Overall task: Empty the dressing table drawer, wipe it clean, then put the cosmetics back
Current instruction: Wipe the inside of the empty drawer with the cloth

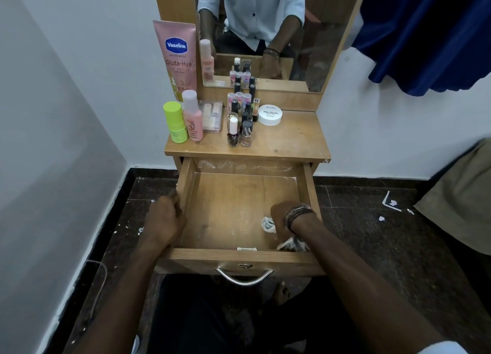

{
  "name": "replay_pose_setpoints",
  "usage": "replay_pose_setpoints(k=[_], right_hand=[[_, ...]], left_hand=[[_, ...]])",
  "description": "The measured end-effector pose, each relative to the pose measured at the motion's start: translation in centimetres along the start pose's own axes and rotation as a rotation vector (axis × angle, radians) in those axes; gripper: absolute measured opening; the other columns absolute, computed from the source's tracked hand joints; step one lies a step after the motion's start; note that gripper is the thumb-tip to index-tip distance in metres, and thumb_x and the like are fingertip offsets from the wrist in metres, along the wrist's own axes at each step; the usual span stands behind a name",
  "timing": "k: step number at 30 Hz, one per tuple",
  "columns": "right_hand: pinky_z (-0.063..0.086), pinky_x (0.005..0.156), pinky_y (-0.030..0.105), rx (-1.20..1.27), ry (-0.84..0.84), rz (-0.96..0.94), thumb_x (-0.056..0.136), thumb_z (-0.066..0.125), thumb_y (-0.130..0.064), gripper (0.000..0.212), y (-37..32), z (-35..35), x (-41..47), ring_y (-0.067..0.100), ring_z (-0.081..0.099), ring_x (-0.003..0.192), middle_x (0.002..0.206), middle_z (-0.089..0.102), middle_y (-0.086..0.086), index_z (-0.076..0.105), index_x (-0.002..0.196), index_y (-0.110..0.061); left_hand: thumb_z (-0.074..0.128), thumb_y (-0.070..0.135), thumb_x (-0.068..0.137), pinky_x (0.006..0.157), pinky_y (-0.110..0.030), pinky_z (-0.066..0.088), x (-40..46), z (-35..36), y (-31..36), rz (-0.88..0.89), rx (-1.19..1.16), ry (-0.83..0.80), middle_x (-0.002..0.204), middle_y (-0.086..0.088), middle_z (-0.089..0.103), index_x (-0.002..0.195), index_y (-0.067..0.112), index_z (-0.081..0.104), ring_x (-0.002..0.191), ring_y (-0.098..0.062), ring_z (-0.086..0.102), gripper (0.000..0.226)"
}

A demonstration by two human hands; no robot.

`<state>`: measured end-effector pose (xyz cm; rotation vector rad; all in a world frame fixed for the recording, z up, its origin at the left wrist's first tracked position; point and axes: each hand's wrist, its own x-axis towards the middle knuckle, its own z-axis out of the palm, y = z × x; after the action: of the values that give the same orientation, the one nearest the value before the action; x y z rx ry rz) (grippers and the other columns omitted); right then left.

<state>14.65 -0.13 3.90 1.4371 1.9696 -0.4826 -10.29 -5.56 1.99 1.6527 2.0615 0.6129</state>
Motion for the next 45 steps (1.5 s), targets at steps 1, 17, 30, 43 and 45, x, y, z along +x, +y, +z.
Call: replay_pose_setpoints(k=[1,17,30,43,45], right_hand=[[0.051,0.081,0.035,-0.007,-0.033,-0.008,0.082,0.067,-0.011,0.015,0.4,-0.4,0.2,0.029,0.066,0.09,0.084,0.065,0.011,0.062,0.072,-0.002],[0.043,0.051,0.024,0.245,0.02,-0.279,0.075,0.075,-0.016,0.028,-9.2,-2.9,3.7,0.018,0.055,0.058,0.064,0.056,0.004,0.052,0.061,-0.01],[0.034,0.04,0.013,0.652,0.032,-0.231,0.098,0.044,-0.01,0.026,-13.2,-2.8,5.3,0.009,0.037,0.056,0.066,0.04,-0.003,0.048,0.073,-0.013],[0.054,0.084,0.034,1.586,0.44,0.07,0.075,0.064,0.002,0.015,-12.8,-7.0,7.2,0.024,0.066,0.099,0.094,0.064,0.003,0.067,0.087,-0.006],[0.048,0.079,0.026,1.437,0.487,0.048,0.078,0.065,-0.005,0.011,-13.4,-6.8,6.7,0.023,0.064,0.097,0.093,0.062,0.001,0.065,0.083,-0.015]], left_hand=[[0.051,-0.007,0.082,0.067,-0.036,0.048,0.0,-0.1,0.0,0.0,-0.007,0.006,0.079,-0.018,0.067,0.093,0.0,0.063,0.078,-0.036,0.064,0.017],[0.057,0.003,0.088,0.069,-0.041,0.052,0.6,0.3,-0.8,-0.002,-0.029,0.035,0.082,-0.02,0.07,0.087,0.001,0.064,0.081,-0.038,0.067,0.007],[0.049,0.023,0.08,0.071,-0.041,0.052,0.2,-0.2,-0.6,-0.048,-0.088,0.0,0.079,-0.015,0.069,0.082,0.011,0.059,0.08,-0.036,0.066,0.016],[0.039,0.015,0.068,0.063,-0.036,0.039,-0.2,-0.4,0.2,-0.08,-0.126,-0.053,0.068,-0.012,0.059,0.066,0.015,0.045,0.077,-0.042,0.063,0.006],[0.037,0.018,0.064,0.064,-0.038,0.042,-0.1,-0.5,0.2,-0.076,-0.131,-0.058,0.068,-0.011,0.059,0.064,0.017,0.044,0.077,-0.042,0.062,0.008]])
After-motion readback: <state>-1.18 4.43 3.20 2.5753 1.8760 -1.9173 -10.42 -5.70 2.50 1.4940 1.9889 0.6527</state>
